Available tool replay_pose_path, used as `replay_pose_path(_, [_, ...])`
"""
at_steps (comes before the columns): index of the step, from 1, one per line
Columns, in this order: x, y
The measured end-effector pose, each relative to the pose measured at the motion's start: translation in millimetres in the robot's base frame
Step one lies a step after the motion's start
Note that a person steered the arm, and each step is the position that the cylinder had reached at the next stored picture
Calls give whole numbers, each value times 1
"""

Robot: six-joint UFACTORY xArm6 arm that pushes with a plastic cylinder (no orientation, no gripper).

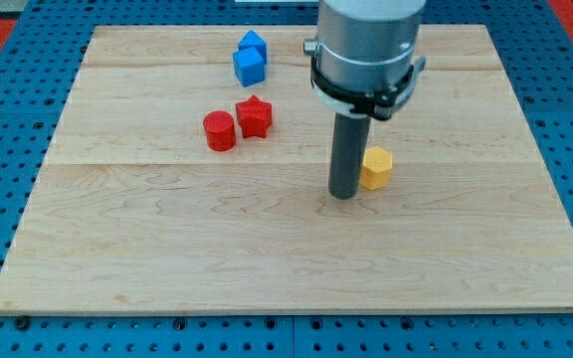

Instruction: Slide the hexagon close to the heart

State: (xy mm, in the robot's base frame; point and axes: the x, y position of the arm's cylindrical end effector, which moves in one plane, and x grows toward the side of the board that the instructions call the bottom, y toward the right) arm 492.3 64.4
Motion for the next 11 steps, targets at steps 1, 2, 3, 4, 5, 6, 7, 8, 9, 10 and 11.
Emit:
replay_pose_path(1, [-9,22])
replay_pose_path(2, [-48,22])
replay_pose_path(3, [-76,22])
replay_pose_path(4, [-57,22])
replay_pose_path(5, [-47,44])
replay_pose_path(6, [-69,48])
replay_pose_path(7, [-101,47])
replay_pose_path(8, [-101,45])
replay_pose_path(9, [-74,63])
replay_pose_path(10, [-81,92])
replay_pose_path(11, [-100,92])
